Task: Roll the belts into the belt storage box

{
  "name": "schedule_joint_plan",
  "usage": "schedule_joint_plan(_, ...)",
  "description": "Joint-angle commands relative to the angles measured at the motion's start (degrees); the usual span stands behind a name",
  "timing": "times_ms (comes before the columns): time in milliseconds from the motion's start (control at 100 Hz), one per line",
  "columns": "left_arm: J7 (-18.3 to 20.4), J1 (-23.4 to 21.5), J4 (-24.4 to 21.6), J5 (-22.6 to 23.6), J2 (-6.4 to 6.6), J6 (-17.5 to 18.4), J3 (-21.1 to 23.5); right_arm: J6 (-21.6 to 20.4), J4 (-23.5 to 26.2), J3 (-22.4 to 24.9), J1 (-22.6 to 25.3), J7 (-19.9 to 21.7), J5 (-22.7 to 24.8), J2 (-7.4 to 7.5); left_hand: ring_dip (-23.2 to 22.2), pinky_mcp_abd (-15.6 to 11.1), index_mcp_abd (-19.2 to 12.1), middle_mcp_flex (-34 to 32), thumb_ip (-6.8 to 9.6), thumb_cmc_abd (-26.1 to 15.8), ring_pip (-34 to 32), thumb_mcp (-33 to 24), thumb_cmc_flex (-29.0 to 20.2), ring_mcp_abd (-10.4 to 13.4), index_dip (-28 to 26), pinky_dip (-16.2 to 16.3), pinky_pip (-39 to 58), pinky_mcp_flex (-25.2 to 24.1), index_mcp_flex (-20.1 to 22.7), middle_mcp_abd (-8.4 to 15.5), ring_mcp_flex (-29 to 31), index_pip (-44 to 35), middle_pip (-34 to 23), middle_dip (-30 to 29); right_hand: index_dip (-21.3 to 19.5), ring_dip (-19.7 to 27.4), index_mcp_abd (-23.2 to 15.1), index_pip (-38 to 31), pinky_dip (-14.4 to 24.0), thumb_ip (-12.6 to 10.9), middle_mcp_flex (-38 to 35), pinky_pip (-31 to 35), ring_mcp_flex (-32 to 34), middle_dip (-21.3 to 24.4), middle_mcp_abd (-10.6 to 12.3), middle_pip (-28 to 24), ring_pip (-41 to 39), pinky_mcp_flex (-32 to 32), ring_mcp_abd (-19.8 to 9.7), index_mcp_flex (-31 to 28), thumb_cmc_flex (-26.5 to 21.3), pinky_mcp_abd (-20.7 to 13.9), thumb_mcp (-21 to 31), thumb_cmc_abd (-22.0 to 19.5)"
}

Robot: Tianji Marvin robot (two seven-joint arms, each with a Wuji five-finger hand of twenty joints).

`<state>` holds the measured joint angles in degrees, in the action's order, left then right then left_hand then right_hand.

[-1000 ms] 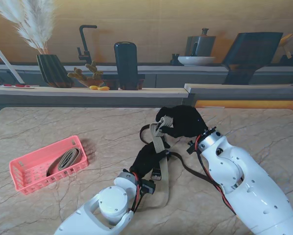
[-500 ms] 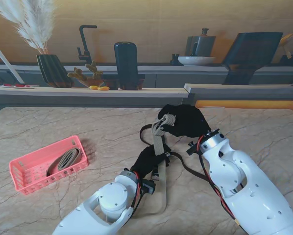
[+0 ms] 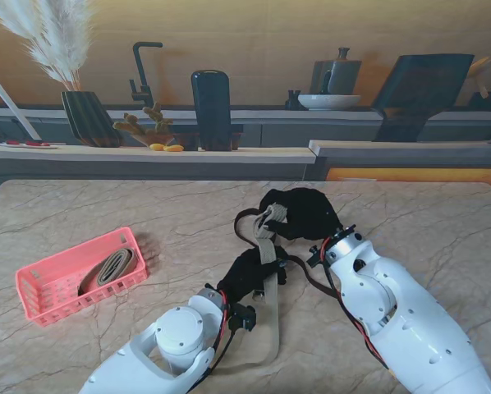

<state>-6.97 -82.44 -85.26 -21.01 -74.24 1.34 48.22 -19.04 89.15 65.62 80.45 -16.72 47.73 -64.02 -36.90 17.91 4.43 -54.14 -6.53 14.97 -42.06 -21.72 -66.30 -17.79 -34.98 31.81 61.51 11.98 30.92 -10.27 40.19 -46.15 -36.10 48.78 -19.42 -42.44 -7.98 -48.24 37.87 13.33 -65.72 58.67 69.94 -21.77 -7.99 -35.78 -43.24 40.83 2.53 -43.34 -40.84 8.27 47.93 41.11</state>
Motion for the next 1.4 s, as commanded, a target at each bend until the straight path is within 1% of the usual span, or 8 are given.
schedule_joint_plan(0,-0.26,-0.58,-0.73,-0.35,-0.24,0.33,-0.08,-0.34,-0.77,-0.81,0.35,0.3,0.09,-0.12,0.05,0.8,-2.09,-1.75,0.28,1.94,0.88,-1.73,1.23,-0.5,0.9,0.97,1.75,0.16,2.03,-0.04,1.36,1.7,1.18,-1.13,-1.47,0.2,-4.99,-11.3,-0.76,-1.69,-0.36,1.82,2.58,0.65,1.67,-2.06,-1.3,0.34,-1.59,-4.09,-4.42,-1.57,3.66,-5.39)
schedule_joint_plan(310,-4.24,-1.24,-0.91,-1.55,-1.34,0.88,0.33,-1.4,-1.05,-0.84,2.12,1.62,-0.8,0.09,3.25,0.93,-1.42,5.07,0.7,2.92,6.91,-2.49,12.52,0.25,1.97,-0.25,-0.74,-1.3,-0.74,-0.03,-3.53,7.89,9.37,-18.07,-1.07,0.4,-4.95,-11.19,-1.0,-1.91,-0.42,1.9,2.56,1.03,1.83,-2.14,-1.24,0.2,-1.61,-4.04,-4.3,-1.56,3.33,-5.45)
schedule_joint_plan(400,-4.85,-1.35,-0.77,-2.17,-1.53,2.0,0.49,-2.13,-0.53,-0.3,3.0,2.03,-1.1,0.16,4.28,1.11,0.25,8.02,3.14,0.25,9.22,1.37,21.09,1.08,3.08,-0.9,-2.05,-2.15,-1.69,0.36,-5.04,13.05,12.57,-21.3,-0.89,0.54,-5.02,-10.96,-1.06,-1.97,-0.27,1.83,2.25,1.17,1.98,-1.98,-0.96,0.01,-1.61,-3.81,-4.18,-1.54,3.11,-5.73)
schedule_joint_plan(620,-4.1,-1.12,0.21,-2.09,-1.3,5.11,0.61,-4.01,0.16,0.03,4.22,1.99,-0.35,0.37,6.34,1.68,0.75,14.32,2.95,8.61,15.15,7.35,34.03,3.15,7.44,-2.11,-6.07,-4.27,-6.52,1.8,-8.3,20.93,17.64,-25.28,-0.4,1.19,-4.3,-10.31,-1.25,-2.19,0.3,1.43,1.48,1.68,1.83,-1.07,0.43,-0.74,-1.48,-3.17,-4.66,-1.25,3.05,-6.18)
schedule_joint_plan(860,-1.6,-0.9,0.82,-3.09,-0.69,7.66,0.98,-5.74,-0.17,-0.49,4.11,0.66,2.04,0.63,6.86,2.05,0.41,17.02,-1.39,15.37,18.83,-9.86,47.41,4.24,9.2,-1.7,-10.05,-5.19,-7.34,2.5,-9.27,23.58,19.81,-26.54,-0.18,1.59,-3.78,-9.87,-1.37,-2.17,0.92,1.09,1.0,1.69,1.78,-0.4,1.45,-1.1,-1.53,-2.48,-4.92,-1.26,3.46,-6.5)
schedule_joint_plan(1040,1.29,-0.32,1.71,-2.33,0.13,8.48,1.15,-4.81,-0.08,-0.18,3.94,1.55,0.64,0.48,7.18,1.58,-0.52,17.35,-2.82,18.02,19.89,-17.09,47.87,4.72,9.38,-1.98,-11.7,-5.46,-7.77,2.85,-9.18,24.33,20.41,-26.8,-0.24,1.62,-3.7,-9.84,-1.39,-2.11,1.18,1.01,1.03,1.42,1.74,-0.37,1.63,-1.17,-1.5,-2.29,-4.95,-1.25,3.6,-6.79)
schedule_joint_plan(1220,3.4,0.22,2.08,-0.42,0.93,8.34,1.15,-3.03,0.13,0.32,3.95,3.8,-3.06,0.19,7.23,0.89,-1.5,16.78,-0.41,19.76,20.59,-16.5,35.7,5.42,8.06,-1.96,-13.63,-4.98,-7.39,3.4,-8.04,22.98,20.43,-26.65,-0.45,1.59,-4.24,-9.97,-1.38,-2.06,1.21,0.97,1.05,1.22,1.94,-0.39,1.68,-1.2,-1.5,-2.3,-4.87,-1.36,3.5,-6.86)
schedule_joint_plan(1390,2.63,-0.27,1.69,-2.32,0.5,7.98,1.26,-2.7,-0.59,-0.39,3.7,4.61,-4.06,0.16,6.97,1.74,-0.34,17.3,-0.54,13.96,20.7,-8.71,41.82,4.18,8.4,-1.45,-14.58,-5.69,-7.65,2.0,-8.91,24.22,21.01,-26.85,-0.56,1.55,-4.72,-9.99,-1.36,-2.09,1.27,0.91,0.98,1.13,2.04,-0.32,1.71,-1.38,-1.45,-2.29,-4.83,-1.35,3.41,-6.8)
